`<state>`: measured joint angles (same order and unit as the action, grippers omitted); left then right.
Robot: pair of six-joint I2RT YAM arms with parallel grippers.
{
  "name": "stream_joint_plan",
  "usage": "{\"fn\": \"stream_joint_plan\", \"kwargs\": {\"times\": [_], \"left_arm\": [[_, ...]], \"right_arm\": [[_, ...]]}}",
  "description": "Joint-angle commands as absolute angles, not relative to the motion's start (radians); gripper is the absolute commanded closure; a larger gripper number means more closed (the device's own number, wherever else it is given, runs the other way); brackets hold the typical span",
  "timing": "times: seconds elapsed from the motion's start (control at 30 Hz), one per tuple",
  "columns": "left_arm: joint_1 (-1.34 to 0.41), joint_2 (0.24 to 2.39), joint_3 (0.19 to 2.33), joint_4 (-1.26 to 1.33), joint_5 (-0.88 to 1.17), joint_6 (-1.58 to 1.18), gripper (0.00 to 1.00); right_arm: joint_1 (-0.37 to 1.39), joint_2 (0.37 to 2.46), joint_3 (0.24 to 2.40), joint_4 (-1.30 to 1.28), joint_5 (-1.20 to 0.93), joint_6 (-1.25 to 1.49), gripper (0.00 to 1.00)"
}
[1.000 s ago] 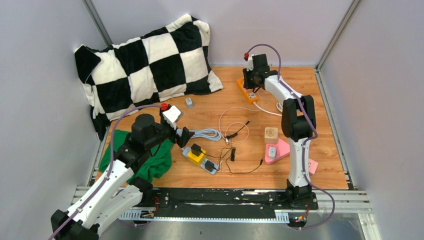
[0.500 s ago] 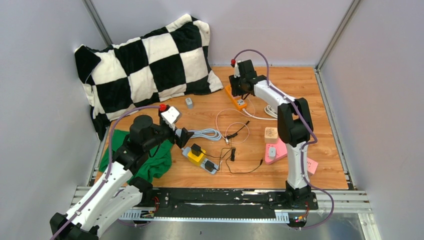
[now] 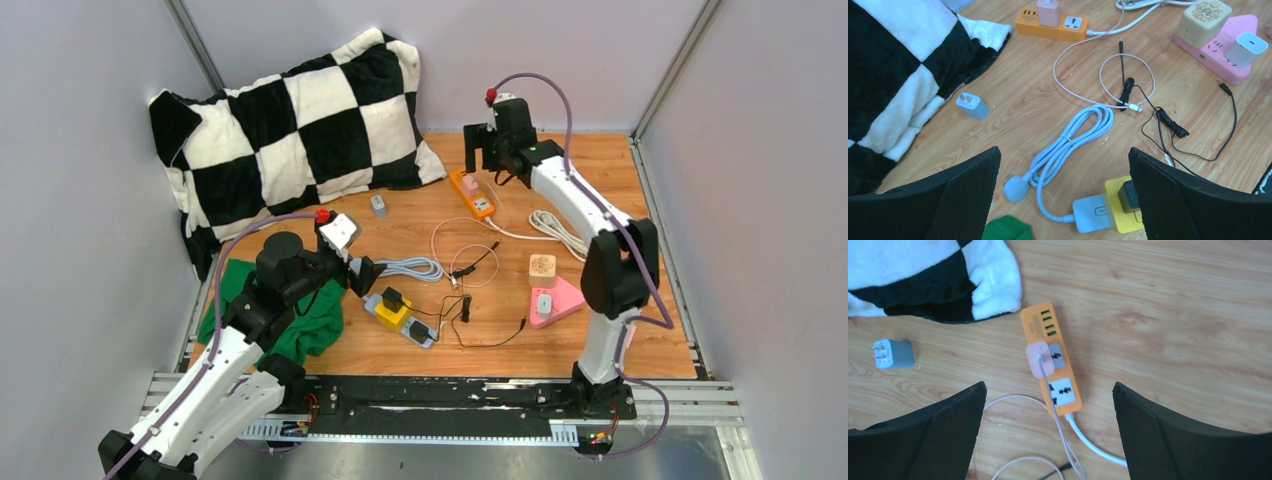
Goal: Insert the plug
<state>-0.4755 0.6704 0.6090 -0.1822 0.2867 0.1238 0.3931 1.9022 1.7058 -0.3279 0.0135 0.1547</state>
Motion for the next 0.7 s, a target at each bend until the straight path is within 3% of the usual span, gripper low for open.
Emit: {"fn": "stream_joint_plan", "kwargs": {"times": [0.0, 0.1, 0.23, 0.4, 0.67], "left_arm": [[-0.483, 0.653, 0.601, -0.197, 0.275, 0.133, 0.0], [-0.483, 0.641, 0.599, -0.196, 0.276, 0.134, 0.0], [-0.483, 0.629, 0.596, -0.186, 0.283, 0.129, 0.0], [-0.483, 0.627, 0.597, -0.177, 0.299, 0.122, 0.0], [-0.484, 0.611, 0.594, -0.175, 0.306, 0.123, 0.0]], "right_arm": [[0.385, 1.73, 1.603, -0.419, 0.257, 0.348, 0.03], [0.37, 1.623, 1.565, -0.571, 0.455, 0.536, 0.02], [0.33, 1.554, 1.585, -0.981, 0.633, 0.878, 0.01], [0.212, 1.447, 1.46, -1.254, 0.595, 1.175, 0.02], [0.013, 1.288, 1.185, -1.335, 0.576, 1.273, 0.03]]}}
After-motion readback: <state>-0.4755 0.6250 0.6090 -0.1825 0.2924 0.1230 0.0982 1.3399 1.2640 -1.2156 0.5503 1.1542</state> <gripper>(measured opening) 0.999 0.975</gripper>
